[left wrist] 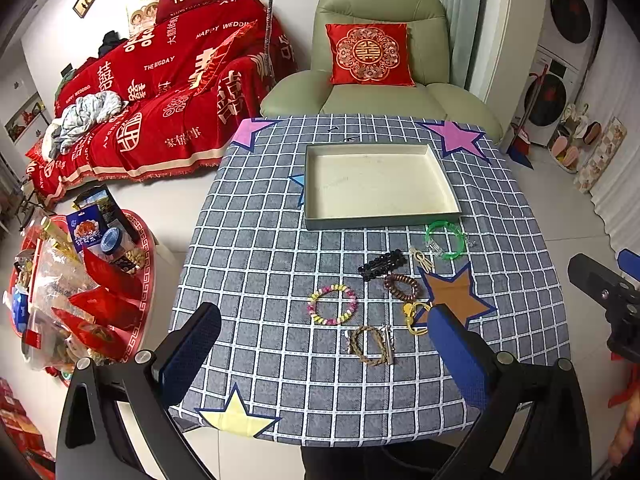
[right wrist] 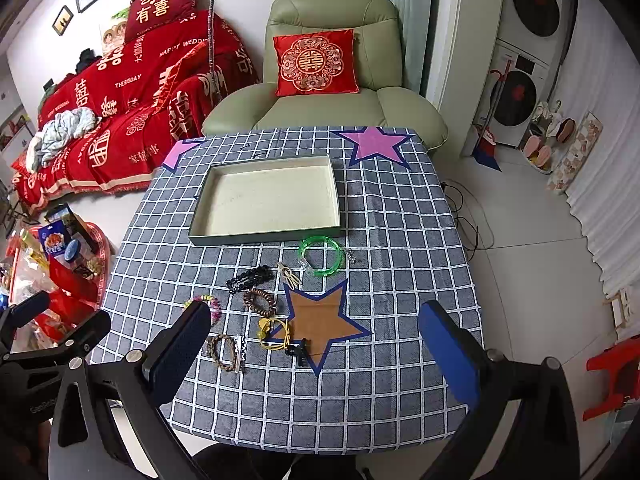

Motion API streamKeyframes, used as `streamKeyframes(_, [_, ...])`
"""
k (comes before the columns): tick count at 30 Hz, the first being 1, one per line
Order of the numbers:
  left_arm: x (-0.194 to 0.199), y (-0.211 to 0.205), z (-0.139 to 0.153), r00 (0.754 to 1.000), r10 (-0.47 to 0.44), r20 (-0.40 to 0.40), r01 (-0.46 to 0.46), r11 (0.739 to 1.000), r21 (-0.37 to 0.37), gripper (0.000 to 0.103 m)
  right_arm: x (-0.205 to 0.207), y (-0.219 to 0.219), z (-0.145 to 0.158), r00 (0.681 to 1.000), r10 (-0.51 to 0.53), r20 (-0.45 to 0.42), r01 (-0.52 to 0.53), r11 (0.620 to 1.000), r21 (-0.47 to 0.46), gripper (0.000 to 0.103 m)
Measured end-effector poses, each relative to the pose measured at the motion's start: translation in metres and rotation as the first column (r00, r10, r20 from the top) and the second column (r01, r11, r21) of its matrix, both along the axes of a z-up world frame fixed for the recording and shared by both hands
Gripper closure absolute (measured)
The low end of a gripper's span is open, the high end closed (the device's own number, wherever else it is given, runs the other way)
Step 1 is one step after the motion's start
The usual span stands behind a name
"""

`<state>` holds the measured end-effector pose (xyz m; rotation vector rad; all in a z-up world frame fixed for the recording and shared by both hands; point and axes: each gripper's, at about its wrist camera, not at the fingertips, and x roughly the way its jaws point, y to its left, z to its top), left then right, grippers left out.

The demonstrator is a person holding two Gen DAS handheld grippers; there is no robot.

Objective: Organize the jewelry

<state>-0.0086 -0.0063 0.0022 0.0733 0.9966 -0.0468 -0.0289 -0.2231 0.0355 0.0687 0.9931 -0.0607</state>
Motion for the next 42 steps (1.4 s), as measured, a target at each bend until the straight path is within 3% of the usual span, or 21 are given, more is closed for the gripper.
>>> streamKeyframes(42, [0.0028,0.0019,0.0060,1.000,-0.001,0.010,0.001,1.000,-0.005,0.000,0.0006,0.0014,0.0054,1.000,0.004,0.010,-0.004,1.000,0.000,0.000])
